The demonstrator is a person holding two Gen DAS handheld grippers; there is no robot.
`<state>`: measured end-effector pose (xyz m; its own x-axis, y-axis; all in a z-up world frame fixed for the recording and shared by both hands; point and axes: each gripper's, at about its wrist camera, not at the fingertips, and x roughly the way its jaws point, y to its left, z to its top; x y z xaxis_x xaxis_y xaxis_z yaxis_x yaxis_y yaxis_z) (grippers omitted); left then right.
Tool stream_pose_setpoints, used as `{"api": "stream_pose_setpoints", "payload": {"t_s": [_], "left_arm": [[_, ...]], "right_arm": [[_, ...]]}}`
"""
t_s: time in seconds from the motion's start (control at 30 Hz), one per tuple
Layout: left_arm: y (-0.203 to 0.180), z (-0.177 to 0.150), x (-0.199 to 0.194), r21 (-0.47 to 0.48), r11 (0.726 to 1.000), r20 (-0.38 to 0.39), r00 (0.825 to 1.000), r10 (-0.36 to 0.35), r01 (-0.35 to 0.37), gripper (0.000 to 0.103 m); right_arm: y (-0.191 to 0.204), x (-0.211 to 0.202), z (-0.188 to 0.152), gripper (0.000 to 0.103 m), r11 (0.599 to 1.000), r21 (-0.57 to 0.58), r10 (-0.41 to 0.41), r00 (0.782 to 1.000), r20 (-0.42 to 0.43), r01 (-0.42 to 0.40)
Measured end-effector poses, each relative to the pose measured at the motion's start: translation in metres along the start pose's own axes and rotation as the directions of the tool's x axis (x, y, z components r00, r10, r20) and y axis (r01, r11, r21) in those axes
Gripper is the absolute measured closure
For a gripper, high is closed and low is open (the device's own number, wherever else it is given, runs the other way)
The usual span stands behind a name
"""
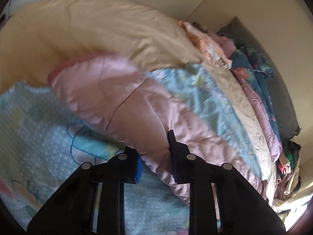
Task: Fold large clothes
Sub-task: 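Lift the held sleeve with the left tool and carry it over the jacket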
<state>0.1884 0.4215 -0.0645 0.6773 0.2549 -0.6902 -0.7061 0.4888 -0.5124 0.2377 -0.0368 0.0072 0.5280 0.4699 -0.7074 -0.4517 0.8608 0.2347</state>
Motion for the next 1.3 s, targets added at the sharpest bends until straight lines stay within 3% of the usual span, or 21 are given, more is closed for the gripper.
{"api": "stream_pose_setpoints", "payload": {"t_s": [0.3,0.6,1.13,1.3], "left_arm": [[-0.09,0.007,-0.091,0.188,0.971,0.129,0.977,-0.17,0.144,0.093],[-0.178,-0.015,-0.153,0.338,0.908,0.143,0.94,-0.311,0.249,0.094],[-0.28,-0.088,-0.187,0.506,0.806,0.097,0.908,-0.408,0.308,0.094],[-0.306,-0.119,-0.188,0.564,0.759,0.067,0.898,-0.434,0.325,0.094]], "right_arm": [[-0.03,-0.04,-0.006,0.004,0.997,0.077,-0.012,0.998,0.059,0.008],[-0.061,-0.09,-0.012,0.004,0.991,0.136,-0.018,0.992,0.128,0.0],[-0.133,-0.165,-0.034,0.004,0.967,0.255,-0.073,0.971,0.227,0.013],[-0.151,-0.179,-0.043,0.004,0.957,0.29,-0.089,0.967,0.24,0.016]]}}
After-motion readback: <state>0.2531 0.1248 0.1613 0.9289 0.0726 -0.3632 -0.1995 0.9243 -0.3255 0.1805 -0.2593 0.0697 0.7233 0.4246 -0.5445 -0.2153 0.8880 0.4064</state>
